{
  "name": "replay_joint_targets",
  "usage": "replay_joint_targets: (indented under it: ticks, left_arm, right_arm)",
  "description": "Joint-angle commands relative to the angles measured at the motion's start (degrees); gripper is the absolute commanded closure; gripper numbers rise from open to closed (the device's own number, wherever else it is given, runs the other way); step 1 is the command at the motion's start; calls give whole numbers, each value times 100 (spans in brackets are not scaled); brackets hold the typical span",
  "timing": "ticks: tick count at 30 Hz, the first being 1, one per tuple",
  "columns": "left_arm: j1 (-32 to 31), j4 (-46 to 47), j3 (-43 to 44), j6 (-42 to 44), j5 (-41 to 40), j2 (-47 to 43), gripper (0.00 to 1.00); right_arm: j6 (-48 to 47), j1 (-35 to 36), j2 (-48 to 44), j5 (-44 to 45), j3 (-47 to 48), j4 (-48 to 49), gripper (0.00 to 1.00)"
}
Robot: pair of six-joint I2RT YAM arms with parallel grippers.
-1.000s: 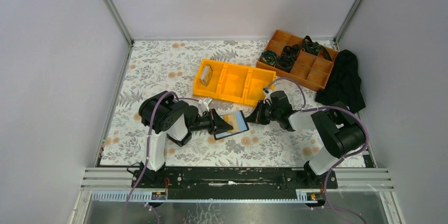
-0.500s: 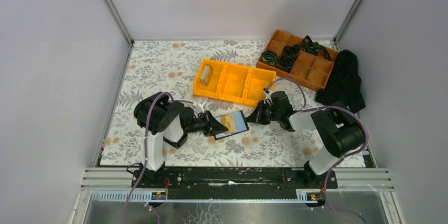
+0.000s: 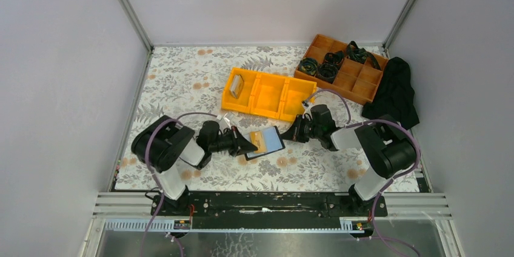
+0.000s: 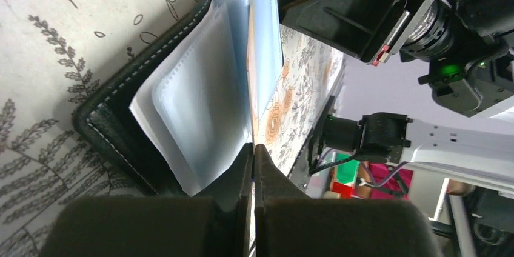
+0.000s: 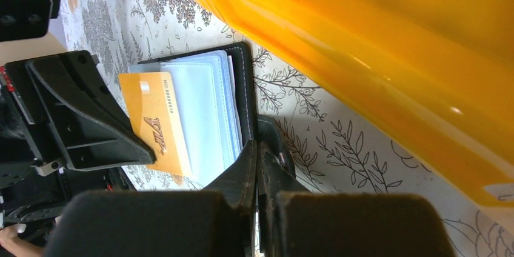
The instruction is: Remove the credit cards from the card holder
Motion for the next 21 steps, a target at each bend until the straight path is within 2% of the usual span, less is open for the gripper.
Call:
replay_joint_targets:
  ticks: [1, 5, 8, 11, 14, 16, 17, 18, 20, 21]
  left_arm:
    - [45, -1944, 188, 865, -313, -847, 100]
    - [44, -3638, 482, 1415, -515, -1900, 100]
    - [64, -4346, 628, 1627, -645, -2562, 100]
    - [102, -4537, 690, 1688, -612, -3034, 100]
    - [126, -4443, 804, 1751, -291, -3271, 100]
    - [126, -4027, 824, 1771, 80, -3338, 100]
    - [124, -3775, 801, 1747, 248, -3336, 100]
    - [125, -3532, 783, 1758, 402, -3316, 100]
    - [130, -2971, 707, 1791, 585, -3243, 100]
    - [130, -2570, 627, 1706, 652, -3207, 100]
  right_arm:
    - [-112, -47, 222, 194, -24, -53, 100]
    - [-104, -47, 238, 76, 6, 23, 100]
    - [-94, -49, 183, -2, 27, 42, 100]
    - [-38, -40, 62, -127, -62, 295, 100]
    - [74, -48, -389, -449, -268, 972, 98]
    - [209, -51, -746, -626, -430, 1424, 86]
    - [256, -52, -961, -631, -500, 1554, 75]
    - [318, -65, -1179, -621, -544, 1614, 61]
    - [381, -92, -1700, -695, -603, 1747, 48]
    - [376, -94, -1906, -736, -604, 1761, 45]
